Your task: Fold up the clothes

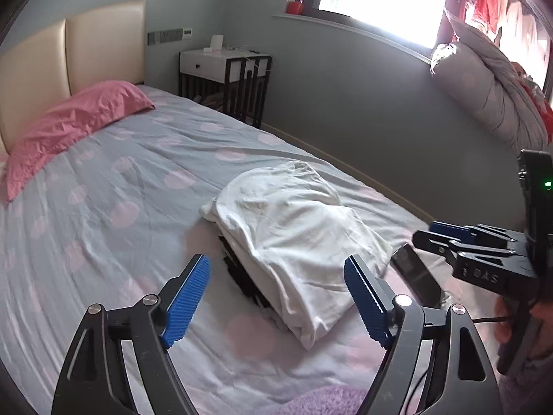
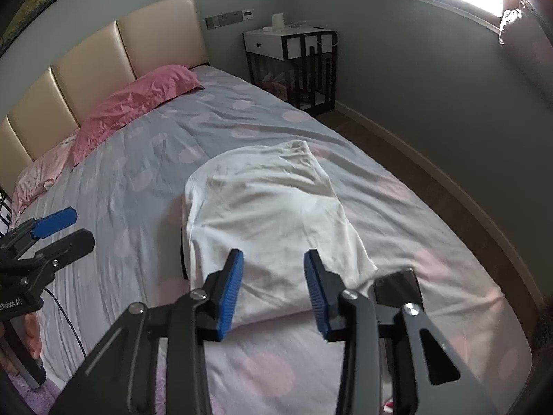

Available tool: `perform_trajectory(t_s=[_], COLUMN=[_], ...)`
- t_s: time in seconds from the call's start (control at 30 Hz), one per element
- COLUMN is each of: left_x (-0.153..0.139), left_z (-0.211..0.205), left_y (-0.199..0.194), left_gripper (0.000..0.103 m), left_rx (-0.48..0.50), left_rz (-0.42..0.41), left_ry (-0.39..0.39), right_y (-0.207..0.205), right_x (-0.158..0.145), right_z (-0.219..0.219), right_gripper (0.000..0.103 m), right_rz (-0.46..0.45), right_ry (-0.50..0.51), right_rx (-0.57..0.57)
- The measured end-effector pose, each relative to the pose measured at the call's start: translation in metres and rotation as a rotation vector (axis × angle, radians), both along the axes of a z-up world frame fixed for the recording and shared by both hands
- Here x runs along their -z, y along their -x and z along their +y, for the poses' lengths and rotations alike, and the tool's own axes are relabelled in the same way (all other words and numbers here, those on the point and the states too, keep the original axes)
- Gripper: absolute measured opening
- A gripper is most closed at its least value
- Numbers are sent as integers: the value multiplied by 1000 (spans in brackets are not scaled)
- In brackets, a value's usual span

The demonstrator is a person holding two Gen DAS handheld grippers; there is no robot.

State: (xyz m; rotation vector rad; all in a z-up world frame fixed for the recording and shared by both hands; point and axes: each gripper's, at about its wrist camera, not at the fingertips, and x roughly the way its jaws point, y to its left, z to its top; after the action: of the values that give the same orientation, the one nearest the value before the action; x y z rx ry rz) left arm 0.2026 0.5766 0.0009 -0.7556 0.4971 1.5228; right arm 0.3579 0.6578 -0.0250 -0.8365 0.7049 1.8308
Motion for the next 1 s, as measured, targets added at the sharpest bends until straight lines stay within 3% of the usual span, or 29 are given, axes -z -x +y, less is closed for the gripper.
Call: perform_trajectory(t_s=[0.23,0.43,0.57,0.7,1.0], left_x=[8,15,18,28,29], left_z=[-46,-73,-87,-99,-117], left_y=[-17,-13,-14,-19,-18], left_gripper=[81,82,82,83,83], left_rx=[-96,-131,-149,-192,-193], left_rz=[103,75,66,125,82], left_ry=[-26,-11,-22,1,-4], right_y=[-1,0,10,17,27], right_x=[-16,-25,-19,-11,-1], right_z=[-67,-105,-122,-139,-162], right_gripper=[40,40,40,40,40], right_rz=[-9,-45,-42,-41,-29], right_ry=[-63,-169,-175,-187,-186], right_rx=[83,145,128,125,112])
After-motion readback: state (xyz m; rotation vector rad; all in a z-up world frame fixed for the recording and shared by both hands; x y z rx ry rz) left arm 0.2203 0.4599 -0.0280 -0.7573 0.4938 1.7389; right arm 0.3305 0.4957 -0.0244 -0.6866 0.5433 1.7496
